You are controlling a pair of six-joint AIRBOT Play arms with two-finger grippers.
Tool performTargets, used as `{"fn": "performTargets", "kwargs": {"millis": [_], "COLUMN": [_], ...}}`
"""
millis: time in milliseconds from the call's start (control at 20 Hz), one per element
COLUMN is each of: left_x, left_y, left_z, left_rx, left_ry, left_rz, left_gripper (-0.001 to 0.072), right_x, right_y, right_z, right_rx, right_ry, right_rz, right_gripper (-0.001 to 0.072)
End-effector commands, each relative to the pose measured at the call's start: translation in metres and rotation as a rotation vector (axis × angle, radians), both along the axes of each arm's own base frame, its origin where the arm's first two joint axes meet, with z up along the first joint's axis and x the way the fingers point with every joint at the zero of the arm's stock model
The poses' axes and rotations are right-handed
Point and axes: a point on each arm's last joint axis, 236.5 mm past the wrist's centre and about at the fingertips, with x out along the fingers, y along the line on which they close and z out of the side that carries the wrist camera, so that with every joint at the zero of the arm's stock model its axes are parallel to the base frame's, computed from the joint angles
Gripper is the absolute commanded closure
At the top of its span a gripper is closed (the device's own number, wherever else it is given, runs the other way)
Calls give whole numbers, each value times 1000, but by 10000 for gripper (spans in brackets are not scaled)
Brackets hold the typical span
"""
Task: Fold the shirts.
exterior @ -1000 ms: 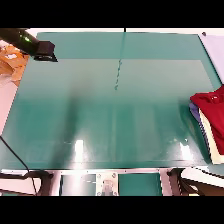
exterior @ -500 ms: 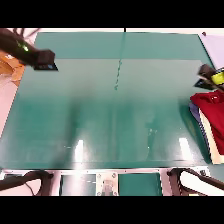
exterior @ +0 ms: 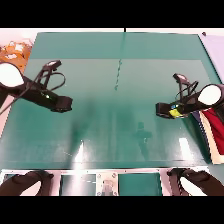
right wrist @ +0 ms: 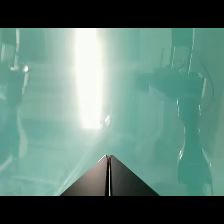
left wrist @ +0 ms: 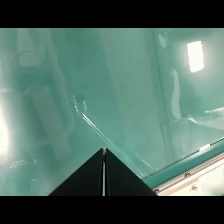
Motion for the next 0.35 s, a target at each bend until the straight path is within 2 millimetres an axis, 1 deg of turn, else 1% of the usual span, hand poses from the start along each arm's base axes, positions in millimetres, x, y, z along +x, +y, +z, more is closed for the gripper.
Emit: {"fn": "performTargets", "kwargs": {"millis": [0, 300], "left_x": [-13, -9], "left_y": [-1, -3], "left_z": [-11, -10], "left_rx": [4, -2], "left_ry": [31, 18], "left_rz": [-4, 2], "left_gripper": [687, 687], "right_x": [-11, -11], "right_y": [13, 13], "right_z": [-9, -9], "right_rx": [0, 0], "right_ry": [3, 2], "right_rz": [49, 49], "right_gripper": [692, 692]}}
